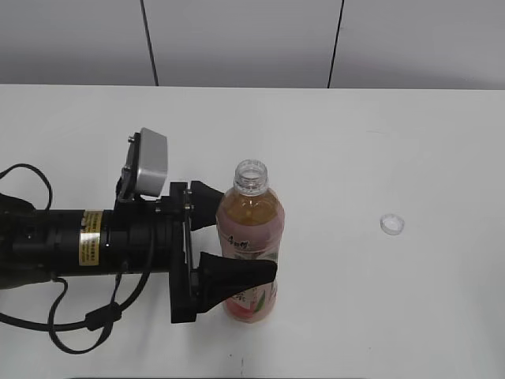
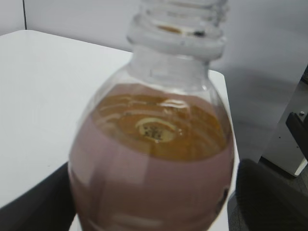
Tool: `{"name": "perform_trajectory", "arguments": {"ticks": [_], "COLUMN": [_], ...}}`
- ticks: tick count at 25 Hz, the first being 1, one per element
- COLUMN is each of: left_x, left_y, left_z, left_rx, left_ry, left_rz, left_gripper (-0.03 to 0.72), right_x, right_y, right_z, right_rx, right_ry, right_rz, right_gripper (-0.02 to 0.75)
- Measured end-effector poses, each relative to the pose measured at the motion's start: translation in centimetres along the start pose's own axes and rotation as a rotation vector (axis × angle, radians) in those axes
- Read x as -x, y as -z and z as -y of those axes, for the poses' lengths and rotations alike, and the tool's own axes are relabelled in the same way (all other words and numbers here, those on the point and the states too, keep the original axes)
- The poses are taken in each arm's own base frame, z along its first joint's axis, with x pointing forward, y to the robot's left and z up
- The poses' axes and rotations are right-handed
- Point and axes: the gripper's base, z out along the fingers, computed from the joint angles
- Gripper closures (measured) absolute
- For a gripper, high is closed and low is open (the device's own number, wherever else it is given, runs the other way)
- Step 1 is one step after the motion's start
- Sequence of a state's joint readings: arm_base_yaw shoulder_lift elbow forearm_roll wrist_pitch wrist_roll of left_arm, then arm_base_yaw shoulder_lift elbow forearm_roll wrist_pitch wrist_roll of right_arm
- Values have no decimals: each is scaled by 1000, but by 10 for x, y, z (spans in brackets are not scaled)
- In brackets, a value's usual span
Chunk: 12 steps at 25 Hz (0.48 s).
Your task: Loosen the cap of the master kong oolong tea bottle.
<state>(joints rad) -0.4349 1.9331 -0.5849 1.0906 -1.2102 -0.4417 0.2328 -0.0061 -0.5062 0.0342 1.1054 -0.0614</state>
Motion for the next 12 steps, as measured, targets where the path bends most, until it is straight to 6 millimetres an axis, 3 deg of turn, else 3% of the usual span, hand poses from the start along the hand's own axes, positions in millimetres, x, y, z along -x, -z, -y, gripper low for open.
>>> {"name": "perform_trajectory", "arguments": {"ticks": [12], "left_x": [-4], "left_y": [9], "left_z": [-3], "left_rx": [-29], "left_ry": [42], "left_rz": [-31], "left_gripper": [97], "right_x": [0], "right_y": [0], "right_z": [0], "right_rx": [0], "right_ry": [0], "right_rz": [0], "right_gripper": [256]}}
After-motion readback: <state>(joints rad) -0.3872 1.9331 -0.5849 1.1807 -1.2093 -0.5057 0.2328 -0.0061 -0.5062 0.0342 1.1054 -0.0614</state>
